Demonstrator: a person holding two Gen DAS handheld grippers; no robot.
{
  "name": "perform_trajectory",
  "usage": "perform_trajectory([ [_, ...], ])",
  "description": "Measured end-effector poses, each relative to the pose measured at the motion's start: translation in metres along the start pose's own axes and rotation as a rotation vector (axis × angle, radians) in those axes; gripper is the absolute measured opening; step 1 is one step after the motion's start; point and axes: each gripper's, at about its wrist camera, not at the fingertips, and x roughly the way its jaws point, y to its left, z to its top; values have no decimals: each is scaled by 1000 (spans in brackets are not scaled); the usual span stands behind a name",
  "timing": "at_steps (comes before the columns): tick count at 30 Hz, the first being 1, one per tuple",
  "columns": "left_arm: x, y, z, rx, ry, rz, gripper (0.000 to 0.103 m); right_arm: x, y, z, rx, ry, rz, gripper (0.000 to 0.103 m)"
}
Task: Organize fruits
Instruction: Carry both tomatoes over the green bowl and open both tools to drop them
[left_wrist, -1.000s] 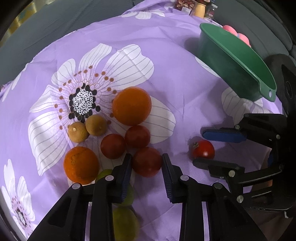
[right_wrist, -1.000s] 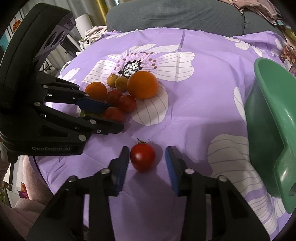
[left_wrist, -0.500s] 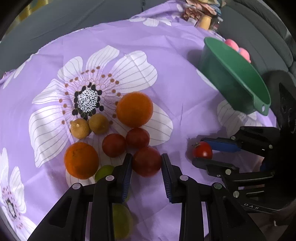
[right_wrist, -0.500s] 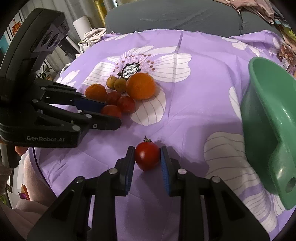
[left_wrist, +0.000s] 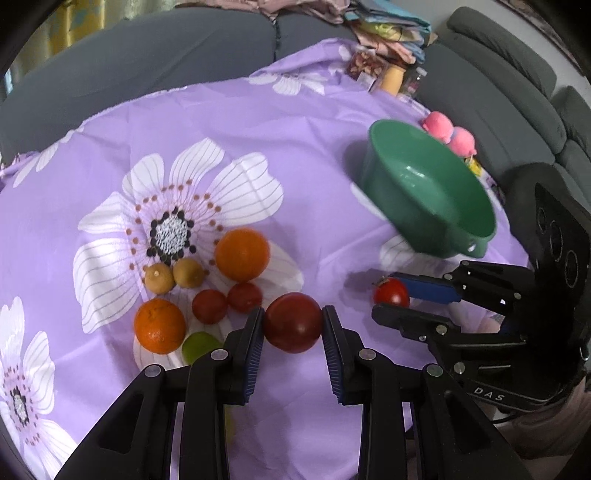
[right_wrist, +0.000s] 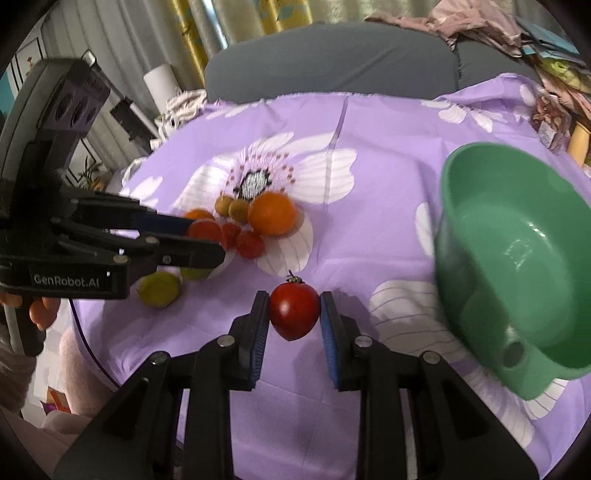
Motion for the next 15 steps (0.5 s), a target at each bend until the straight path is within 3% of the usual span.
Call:
perform_trajectory([
  [15, -10, -61, 39, 69, -66, -14, 32, -60, -45, 1, 78, -173, -54, 28],
])
